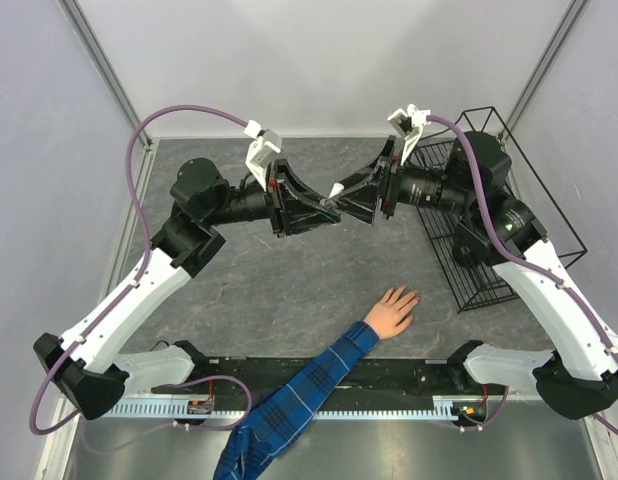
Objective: Paint the nails
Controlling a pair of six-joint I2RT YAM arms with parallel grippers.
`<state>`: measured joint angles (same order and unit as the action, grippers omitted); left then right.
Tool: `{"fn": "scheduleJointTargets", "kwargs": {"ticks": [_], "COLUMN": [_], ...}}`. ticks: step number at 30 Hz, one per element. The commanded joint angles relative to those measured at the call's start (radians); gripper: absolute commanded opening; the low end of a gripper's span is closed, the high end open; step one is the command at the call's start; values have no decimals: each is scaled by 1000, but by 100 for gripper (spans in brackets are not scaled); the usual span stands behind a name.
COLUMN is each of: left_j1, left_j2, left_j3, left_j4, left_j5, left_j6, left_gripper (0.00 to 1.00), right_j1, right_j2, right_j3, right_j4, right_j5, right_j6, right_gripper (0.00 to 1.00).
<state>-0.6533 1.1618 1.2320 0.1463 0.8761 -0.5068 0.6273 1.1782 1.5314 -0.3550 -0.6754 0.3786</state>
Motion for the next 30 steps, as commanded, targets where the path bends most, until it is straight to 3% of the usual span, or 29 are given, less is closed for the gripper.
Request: {"fn": "scheduleJointTargets", "kwargs": {"ticks": [1, 4, 7, 12, 18, 19, 21, 22, 24, 27, 28, 30], "left_j1": [1, -38, -97, -210, -284, -290, -295, -299, -301, -304, -302, -301], "left_j2": [-68, -97, -99, -73, -36, -34, -30, -28, -21, -13, -13, -20], "left_j3": [80, 67, 72, 89, 116, 116, 121, 121, 129, 138, 138, 138], "left_j4": [-172, -185, -191, -191, -177, -172, -162, -162, -162, -165, -165, -166], "left_j5": [-245, -444, -549, -736, -858, -874, -904, -907, -905, -898, -882, -815], "left_j6": [157, 230, 296, 412, 471, 475, 482, 482, 479, 455, 446, 412], "left_gripper": [2, 2, 2, 2, 2, 2, 2, 2, 2, 2, 2, 2], "right_j1": [-1, 0, 14, 93, 158, 166, 170, 175, 178, 180, 180, 180], "right_j2": [15, 29, 56, 106, 144, 144, 146, 147, 147, 152, 152, 147], "right_j3": [133, 206, 266, 341, 385, 385, 385, 385, 383, 385, 383, 375], "right_j4": [-190, -263, -308, -357, -394, -398, -409, -414, -414, -415, -415, -401], "right_j5": [232, 402, 451, 575, 671, 684, 698, 706, 705, 692, 691, 679], "right_j6": [51, 95, 135, 149, 138, 140, 131, 132, 128, 112, 105, 76], "right_gripper": [69, 84, 98, 95, 70, 61, 55, 47, 40, 22, 2, 0]}}
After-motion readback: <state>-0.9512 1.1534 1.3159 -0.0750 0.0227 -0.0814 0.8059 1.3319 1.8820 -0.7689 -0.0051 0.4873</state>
